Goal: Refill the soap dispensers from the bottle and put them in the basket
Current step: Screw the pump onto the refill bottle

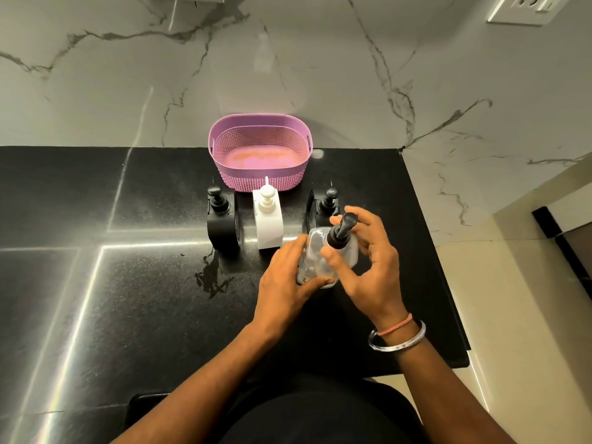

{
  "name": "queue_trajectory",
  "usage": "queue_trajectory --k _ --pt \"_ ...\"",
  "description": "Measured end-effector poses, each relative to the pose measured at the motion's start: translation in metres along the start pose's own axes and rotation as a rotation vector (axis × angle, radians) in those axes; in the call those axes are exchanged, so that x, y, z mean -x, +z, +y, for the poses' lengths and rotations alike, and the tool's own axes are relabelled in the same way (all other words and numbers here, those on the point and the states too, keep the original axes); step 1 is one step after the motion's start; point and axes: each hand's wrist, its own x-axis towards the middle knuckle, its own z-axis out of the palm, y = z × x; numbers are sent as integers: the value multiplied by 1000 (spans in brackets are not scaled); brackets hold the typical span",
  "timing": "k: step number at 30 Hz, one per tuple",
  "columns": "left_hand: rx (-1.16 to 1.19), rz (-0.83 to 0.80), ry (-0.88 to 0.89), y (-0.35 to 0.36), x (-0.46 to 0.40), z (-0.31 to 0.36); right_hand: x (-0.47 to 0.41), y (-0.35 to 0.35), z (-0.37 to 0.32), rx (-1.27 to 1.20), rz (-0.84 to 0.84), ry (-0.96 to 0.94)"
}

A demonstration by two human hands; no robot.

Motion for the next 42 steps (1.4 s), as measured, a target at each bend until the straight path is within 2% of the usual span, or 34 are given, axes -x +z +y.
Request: queue_trajectory --k 3,12,15,18,20,25,32,37,42 --pt "-10 -1 -3 1 0 -2 1 1 -2 -3 21 -15" --pt "8 -9 -13 1 -3 -1 -4 24 -9 84 278 93" --pt "16 -16 -19 0 -3 -1 -1 21 -7 57 214 71" --pt "12 -21 -25 0 -2 -3 6 13 -1 61 122 -32" --pt "0 -29 -24 1 -2 -4 7 11 0 91 162 -40" --pt "-12 -15 -34 0 -5 -2 -3 22 -5 103 256 74" --pt "-23 -23 -38 0 -4 3 4 6 5 128 75 -54" --pt "-36 -43 -18 -2 -2 5 1 14 0 66 193 78" --pt "-40 -46 -14 -4 5 11 -3 18 0 125 191 99"
